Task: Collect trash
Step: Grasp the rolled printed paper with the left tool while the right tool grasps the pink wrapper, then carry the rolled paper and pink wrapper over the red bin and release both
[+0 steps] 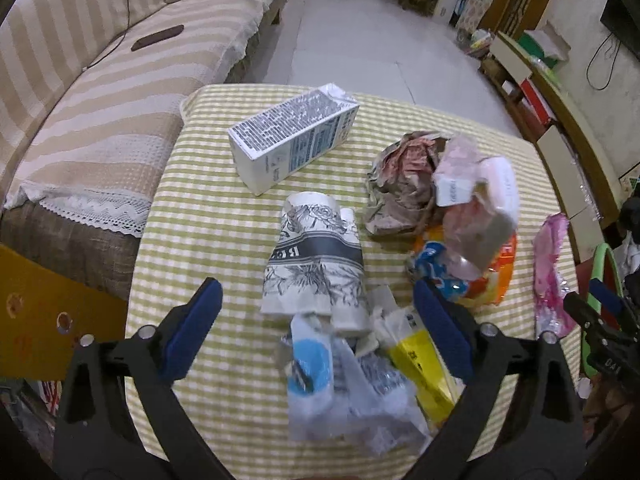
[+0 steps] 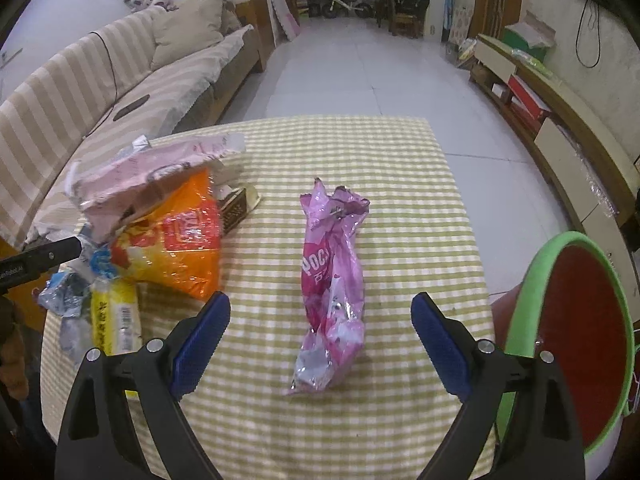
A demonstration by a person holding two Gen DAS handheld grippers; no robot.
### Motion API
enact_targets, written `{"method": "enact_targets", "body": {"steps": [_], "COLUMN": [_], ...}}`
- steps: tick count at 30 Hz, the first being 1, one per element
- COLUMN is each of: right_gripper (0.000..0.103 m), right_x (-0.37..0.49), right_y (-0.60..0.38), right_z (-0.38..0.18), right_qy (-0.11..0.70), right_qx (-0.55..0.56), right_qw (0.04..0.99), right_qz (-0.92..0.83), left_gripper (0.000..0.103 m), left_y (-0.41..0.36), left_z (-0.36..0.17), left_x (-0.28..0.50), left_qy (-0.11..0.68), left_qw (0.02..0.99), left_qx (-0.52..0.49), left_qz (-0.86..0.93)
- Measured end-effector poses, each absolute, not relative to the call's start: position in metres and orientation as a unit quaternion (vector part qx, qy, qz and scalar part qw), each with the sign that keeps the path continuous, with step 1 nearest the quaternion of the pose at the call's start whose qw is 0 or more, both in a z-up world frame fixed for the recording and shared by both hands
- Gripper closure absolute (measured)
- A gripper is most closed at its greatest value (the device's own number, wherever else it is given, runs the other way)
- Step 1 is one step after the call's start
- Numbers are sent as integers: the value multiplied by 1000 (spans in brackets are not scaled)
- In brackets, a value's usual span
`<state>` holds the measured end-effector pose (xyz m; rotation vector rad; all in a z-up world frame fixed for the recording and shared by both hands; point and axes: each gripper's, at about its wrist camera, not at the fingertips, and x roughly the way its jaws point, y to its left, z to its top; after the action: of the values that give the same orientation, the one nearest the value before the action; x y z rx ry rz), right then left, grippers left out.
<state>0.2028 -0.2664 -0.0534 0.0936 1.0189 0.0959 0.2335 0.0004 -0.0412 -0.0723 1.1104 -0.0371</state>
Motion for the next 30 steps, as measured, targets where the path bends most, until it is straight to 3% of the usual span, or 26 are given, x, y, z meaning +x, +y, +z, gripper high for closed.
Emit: {"method": "enact_targets", "body": {"steps": [7,8,11,13,14,16,19,30], "right_gripper": [23,24,41,65,68,77,82,82], "right_x": [217,219,221,221,221,220,217,194], "right_y": [-268,-269,-271,-271,-271,-273,-271,-270], "right_z": [-73,-76,-82,-84,-85,-82,-78,-38], "right_qy": [507,509,519,525,525,523,520,479], "right_qx": [53,55,64,65,65,72,71,63], "right_qw": [859,857,850,846,846,846,848,873], "right_qz": [56,57,64,66,65,71,75,75], "left_gripper": [38,47,58,65,72,75,75,75], "left_y": [0,-1,-3,-3,-3,-2,3,11], "left_z": [-59,-61,-63,-61,-59,-56,-51,-3], "left_x": [246,247,248,246,245,245,242,219], "left_qy": [548,552,553,548,546,545,539,476], "left_qw": [836,833,833,836,836,837,840,877], "left_qx": [-27,-26,-27,-27,-30,-37,-44,-65], "left_qz": [-12,-13,-20,-27,-32,-35,-33,-16]}}
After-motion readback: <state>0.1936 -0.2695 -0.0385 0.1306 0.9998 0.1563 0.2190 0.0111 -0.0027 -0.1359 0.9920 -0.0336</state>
